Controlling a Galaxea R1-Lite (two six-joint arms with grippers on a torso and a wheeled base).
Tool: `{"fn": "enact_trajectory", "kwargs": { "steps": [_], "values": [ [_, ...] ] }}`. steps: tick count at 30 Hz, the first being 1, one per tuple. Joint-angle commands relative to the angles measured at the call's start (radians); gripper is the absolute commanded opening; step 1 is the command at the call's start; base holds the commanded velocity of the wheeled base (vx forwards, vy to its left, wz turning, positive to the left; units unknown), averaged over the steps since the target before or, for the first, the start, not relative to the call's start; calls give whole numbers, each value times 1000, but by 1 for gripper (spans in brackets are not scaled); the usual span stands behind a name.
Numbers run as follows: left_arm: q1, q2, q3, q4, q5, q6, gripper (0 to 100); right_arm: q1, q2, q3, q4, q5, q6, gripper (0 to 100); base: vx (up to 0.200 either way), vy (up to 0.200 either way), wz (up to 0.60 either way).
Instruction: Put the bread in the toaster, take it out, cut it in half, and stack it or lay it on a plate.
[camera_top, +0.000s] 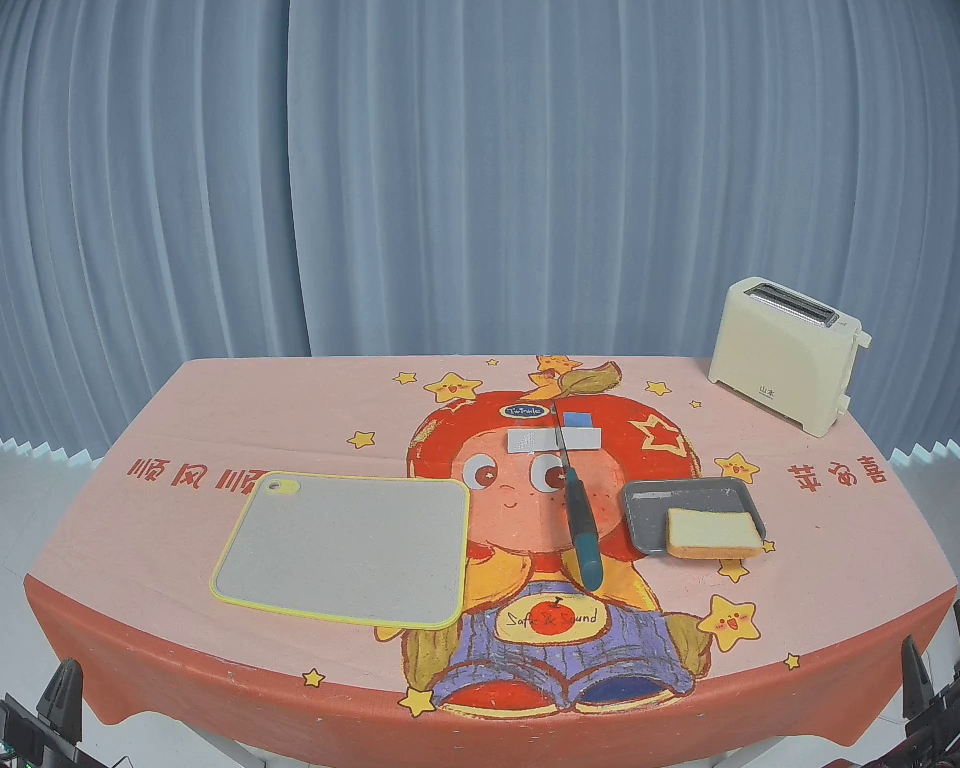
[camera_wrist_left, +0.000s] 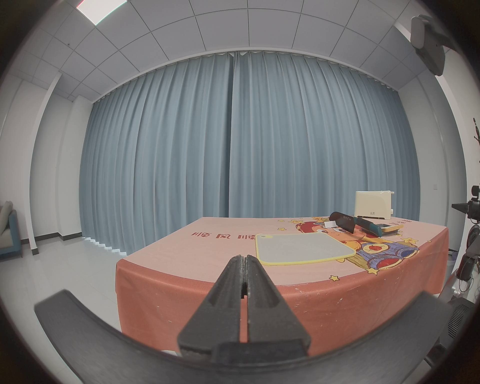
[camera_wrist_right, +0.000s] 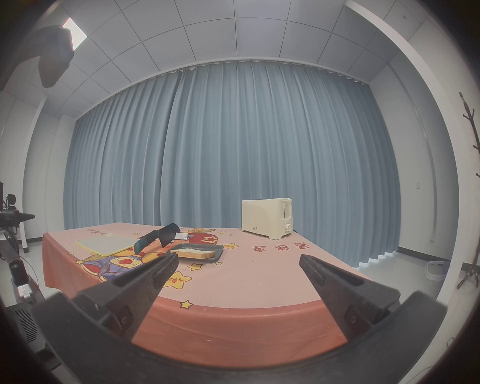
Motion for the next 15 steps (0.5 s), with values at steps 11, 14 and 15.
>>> {"fn": "enact_trajectory", "kwargs": {
  "steps": [11, 14, 15],
  "values": [
    [1, 2, 18, 0, 1, -1, 0, 0, -16, 17, 1, 0, -5, 100, 0, 0, 0],
    [1, 2, 18, 0, 1, -1, 0, 1, -16, 17, 1, 0, -8, 100, 0, 0, 0],
    [1, 2, 18, 0, 1, -1, 0, 0, -16, 17, 1, 0, -8, 100, 0, 0, 0]
  ]
}}
